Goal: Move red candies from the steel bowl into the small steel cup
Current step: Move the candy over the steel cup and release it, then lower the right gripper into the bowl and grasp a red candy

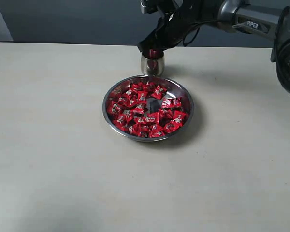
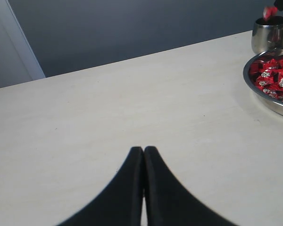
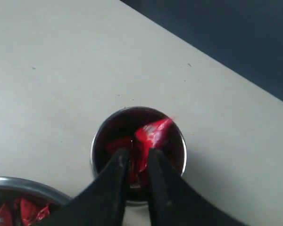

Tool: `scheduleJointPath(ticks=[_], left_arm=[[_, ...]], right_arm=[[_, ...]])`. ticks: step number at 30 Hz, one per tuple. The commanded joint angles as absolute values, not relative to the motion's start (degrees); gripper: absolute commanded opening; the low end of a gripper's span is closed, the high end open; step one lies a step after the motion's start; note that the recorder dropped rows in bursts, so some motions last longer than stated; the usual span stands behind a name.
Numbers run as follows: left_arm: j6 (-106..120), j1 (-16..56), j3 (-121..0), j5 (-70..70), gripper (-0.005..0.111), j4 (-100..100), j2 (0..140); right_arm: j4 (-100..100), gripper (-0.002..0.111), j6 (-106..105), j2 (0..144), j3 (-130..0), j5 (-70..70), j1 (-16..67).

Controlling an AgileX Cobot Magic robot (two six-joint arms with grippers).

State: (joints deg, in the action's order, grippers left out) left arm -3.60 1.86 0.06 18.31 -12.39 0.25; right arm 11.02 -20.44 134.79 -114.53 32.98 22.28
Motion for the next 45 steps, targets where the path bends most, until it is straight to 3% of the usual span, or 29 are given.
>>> scheduleJointPath(ticks=[1,8,20,45], left_arm=[[-3.9,1.9,0.0,17.9,0.0,-12.6,0.0],[-3.9,1.9,0.0,17.9,0.0,-12.6,0.0],[-3.9,1.9,0.0,17.9,0.0,-12.6,0.0],[-3.9,1.9,0.0,17.9,0.0,-12.6,0.0]], right_arm=[[11.0,0.029,-19.4,134.6,-114.6,32.0,21.7],[12.1,0.031,-19.2,132.6,-114.6,35.2,21.8],[18.3,0.031,-21.3,131.3,-114.6,60.8,25.6],[19.4,0.031,-22.5,140.2,-114.6,63.4,28.6]])
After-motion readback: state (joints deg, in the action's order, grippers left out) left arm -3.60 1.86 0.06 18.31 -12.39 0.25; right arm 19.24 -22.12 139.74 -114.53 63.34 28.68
